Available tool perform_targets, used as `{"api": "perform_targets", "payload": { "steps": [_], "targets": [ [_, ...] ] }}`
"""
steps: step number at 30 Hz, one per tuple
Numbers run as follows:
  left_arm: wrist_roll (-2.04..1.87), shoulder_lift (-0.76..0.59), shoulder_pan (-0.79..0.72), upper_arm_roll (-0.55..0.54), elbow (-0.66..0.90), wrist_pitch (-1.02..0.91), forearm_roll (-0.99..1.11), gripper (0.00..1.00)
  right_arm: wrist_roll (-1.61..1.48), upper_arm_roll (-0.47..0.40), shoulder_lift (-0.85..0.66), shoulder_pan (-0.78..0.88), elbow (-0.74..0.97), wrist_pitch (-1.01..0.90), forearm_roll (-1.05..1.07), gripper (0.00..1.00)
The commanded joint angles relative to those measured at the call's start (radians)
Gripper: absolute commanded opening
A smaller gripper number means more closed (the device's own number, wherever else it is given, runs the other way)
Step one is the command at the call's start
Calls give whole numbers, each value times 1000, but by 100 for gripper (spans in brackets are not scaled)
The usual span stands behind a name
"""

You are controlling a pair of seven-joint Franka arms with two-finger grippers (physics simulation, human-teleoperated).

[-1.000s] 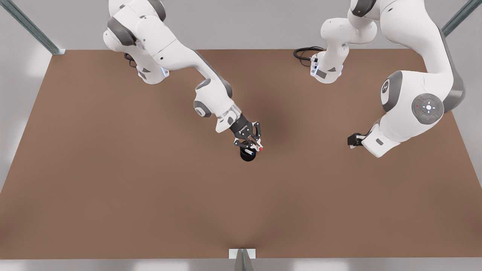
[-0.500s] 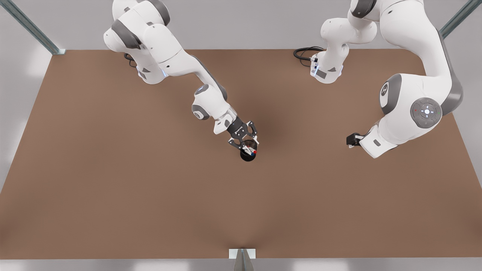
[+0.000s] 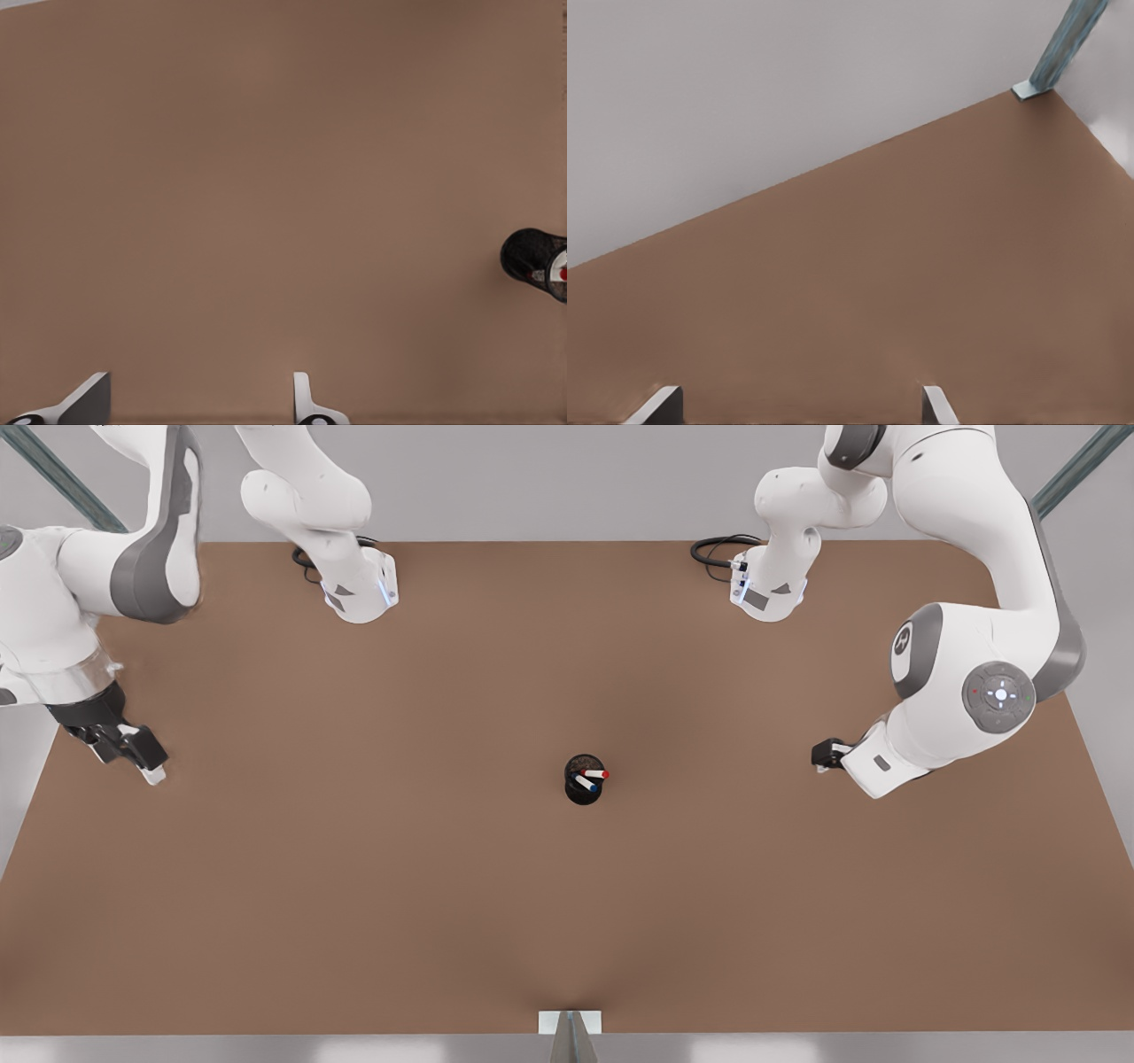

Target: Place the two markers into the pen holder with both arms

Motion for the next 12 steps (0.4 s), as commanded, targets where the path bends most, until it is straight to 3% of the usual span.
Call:
{"api": "perform_targets", "payload": {
  "steps": [1, 5, 12],
  "targets": [
    [19, 3, -2, 1, 0, -26, -1, 100, -349, 5, 74, 209, 105, -432, 46, 100],
    [19, 5, 0, 1, 0, -26, -1, 100, -349, 11, 238, 260, 352, -488, 22, 100],
    [21, 5, 0, -1, 0, -28, -3, 100, -335, 2, 250, 265, 371, -462, 23, 100]
  ]
}}
